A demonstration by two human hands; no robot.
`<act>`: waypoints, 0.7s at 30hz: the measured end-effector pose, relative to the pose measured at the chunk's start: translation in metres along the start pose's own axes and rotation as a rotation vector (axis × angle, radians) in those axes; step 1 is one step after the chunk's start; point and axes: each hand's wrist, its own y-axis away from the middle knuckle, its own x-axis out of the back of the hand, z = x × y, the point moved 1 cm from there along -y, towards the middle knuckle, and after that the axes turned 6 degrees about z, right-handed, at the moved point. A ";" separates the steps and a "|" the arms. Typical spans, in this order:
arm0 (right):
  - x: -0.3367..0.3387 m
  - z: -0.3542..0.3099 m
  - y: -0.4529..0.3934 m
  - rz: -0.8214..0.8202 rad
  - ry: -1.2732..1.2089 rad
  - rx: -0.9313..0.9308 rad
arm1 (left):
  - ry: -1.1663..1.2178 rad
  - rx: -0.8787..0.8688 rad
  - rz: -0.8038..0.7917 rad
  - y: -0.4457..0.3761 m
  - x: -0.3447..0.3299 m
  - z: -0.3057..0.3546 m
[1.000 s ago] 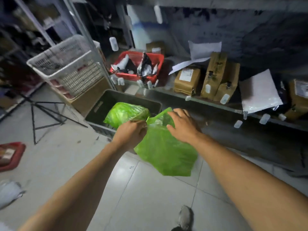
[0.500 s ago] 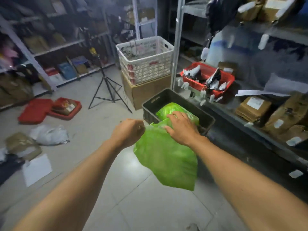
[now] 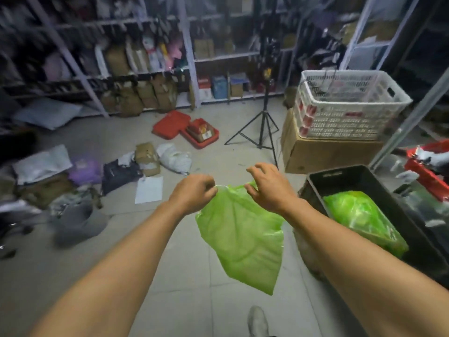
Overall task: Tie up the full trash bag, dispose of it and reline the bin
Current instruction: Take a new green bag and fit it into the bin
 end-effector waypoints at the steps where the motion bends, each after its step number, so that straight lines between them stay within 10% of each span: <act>1: -0.008 -0.013 -0.021 -0.031 -0.005 0.060 | -0.027 0.070 0.010 0.002 0.007 -0.018; 21: -0.147 -0.288 -0.196 -0.219 -0.016 0.632 | 0.019 0.701 0.172 0.098 0.085 -0.291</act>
